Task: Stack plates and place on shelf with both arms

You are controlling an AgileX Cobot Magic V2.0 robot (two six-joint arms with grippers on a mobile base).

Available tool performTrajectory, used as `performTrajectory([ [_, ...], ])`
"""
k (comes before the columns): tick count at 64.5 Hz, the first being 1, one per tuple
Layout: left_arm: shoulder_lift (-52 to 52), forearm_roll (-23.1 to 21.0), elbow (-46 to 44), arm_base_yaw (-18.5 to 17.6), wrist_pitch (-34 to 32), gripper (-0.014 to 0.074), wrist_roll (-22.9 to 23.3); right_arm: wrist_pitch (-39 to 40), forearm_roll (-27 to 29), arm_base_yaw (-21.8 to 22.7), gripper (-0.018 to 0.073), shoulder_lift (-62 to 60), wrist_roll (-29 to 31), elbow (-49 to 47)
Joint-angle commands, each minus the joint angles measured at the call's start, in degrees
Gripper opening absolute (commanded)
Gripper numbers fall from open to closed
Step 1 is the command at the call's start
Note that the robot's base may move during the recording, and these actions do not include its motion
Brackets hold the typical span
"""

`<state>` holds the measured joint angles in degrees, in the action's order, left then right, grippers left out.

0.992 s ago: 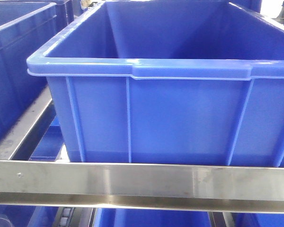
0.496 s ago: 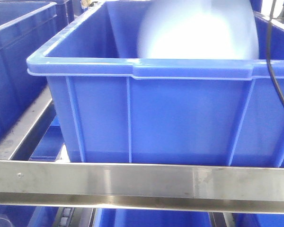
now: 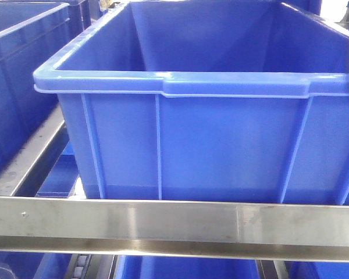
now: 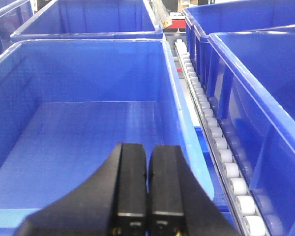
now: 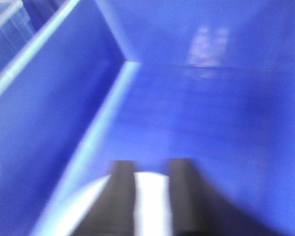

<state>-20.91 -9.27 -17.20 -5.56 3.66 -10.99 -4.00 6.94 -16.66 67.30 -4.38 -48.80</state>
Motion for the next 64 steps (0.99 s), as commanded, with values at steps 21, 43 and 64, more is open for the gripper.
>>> performTrajectory([
  [21, -0.48, -0.12, -1.63, 0.02, -4.69, 0.0082, 0.14, 3.25, -2.03, 8.86, 0.0052, -23.05, 1.44, 12.21],
  [43, -0.48, -0.12, -1.63, 0.02, -4.69, 0.0082, 0.14, -11.37, -2.07, 8.76, 0.0052, -44.59, 1.31, 19.55],
  [64, -0.48, -0.12, -1.63, 0.02, -4.69, 0.0082, 0.14, -15.22, -2.12, 8.76, 0.0052, -49.32, 1.31, 19.55],
])
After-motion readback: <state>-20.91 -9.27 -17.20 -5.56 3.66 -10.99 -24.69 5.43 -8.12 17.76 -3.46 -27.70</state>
